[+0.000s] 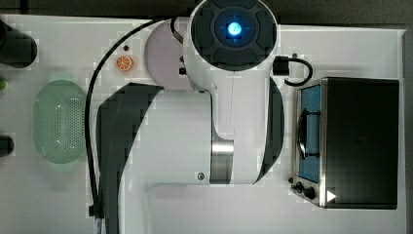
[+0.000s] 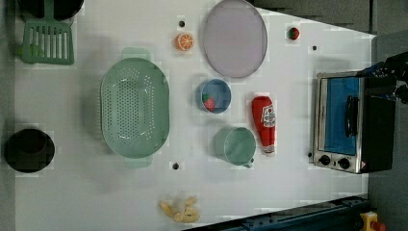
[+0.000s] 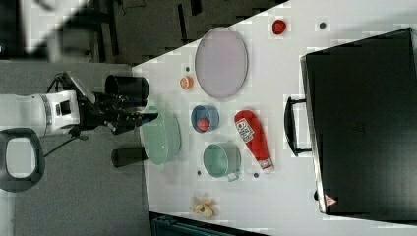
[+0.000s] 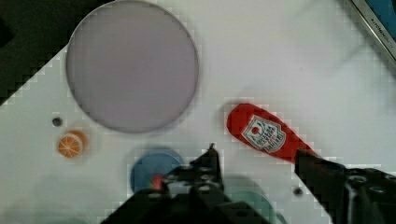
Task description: Pick ketchup from table and place on plate.
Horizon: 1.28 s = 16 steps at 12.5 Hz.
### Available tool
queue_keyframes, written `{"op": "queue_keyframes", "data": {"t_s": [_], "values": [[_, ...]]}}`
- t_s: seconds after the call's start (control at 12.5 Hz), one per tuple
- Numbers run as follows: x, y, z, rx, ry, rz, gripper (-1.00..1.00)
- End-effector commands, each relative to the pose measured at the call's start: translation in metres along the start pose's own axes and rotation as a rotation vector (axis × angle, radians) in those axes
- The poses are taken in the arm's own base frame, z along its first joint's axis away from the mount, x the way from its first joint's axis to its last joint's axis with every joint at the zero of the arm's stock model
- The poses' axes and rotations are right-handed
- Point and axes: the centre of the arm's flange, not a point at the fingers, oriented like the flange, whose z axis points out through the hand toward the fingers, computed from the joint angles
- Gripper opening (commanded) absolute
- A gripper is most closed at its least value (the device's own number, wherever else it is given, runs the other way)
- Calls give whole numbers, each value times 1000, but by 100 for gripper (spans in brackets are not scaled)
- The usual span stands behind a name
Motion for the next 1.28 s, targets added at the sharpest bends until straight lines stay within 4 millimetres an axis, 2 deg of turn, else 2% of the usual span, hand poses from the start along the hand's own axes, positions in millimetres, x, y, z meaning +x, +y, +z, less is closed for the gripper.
{"op": "queue_keyframes", "data": {"t_s": [0.08, 0.24, 0.4, 0.56, 0.96, 1.28], "values": [[-30, 67, -63, -39, -30, 134, 59], [-30, 67, -50, -54, -47, 133, 99], [-28, 66, -30, -65, -62, 92, 100], [-25, 64, -4, -66, -74, -25, 100], [-27, 67, 77, -71, -144, -510, 100], [-28, 72, 138, -33, -101, -833, 100]]}}
